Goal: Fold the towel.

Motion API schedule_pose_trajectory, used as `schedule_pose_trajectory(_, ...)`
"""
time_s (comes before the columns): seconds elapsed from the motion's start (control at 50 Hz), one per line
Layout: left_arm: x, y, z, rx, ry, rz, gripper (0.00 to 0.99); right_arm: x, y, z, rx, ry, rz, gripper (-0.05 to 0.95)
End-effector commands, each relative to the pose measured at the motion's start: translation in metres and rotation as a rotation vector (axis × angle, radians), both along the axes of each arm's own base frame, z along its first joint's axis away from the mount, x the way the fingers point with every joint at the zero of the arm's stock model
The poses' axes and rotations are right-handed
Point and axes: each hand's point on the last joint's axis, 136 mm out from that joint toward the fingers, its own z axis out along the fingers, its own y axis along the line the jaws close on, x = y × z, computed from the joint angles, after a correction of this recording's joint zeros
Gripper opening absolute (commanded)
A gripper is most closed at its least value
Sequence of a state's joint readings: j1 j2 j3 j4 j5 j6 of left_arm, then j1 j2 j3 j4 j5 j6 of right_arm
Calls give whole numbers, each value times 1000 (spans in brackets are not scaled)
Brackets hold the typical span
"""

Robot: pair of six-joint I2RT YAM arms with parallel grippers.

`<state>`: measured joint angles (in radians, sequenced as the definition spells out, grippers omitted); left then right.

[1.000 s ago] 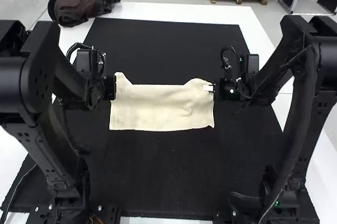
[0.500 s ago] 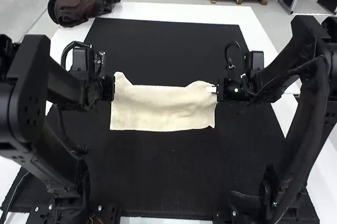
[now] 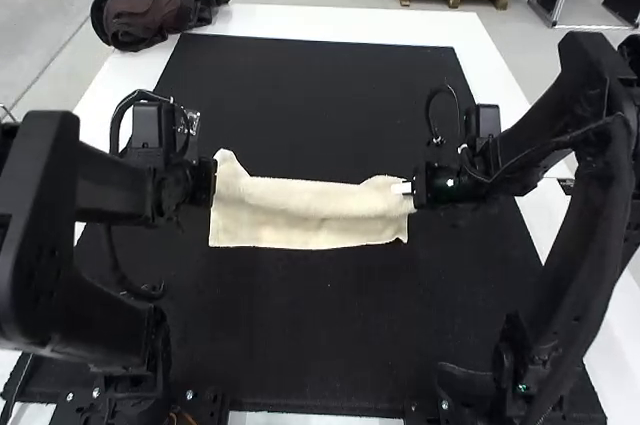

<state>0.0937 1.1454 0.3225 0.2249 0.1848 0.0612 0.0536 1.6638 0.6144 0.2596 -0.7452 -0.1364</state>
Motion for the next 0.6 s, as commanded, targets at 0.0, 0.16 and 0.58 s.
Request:
schedule_pose_trajectory(0.0,-3,6,3,44,-11,1,21,0,-10,3,-17,-28,-7,-25)
schedule_pose_trajectory(0.16,-10,6,-7,59,19,-13,21,-7,-12,-6,-33,-7,-9,-25)
schedule_pose_trajectory(0.58,-17,6,-19,95,9,-25,21,-16,-20,-43,-87,49,-35,-23)
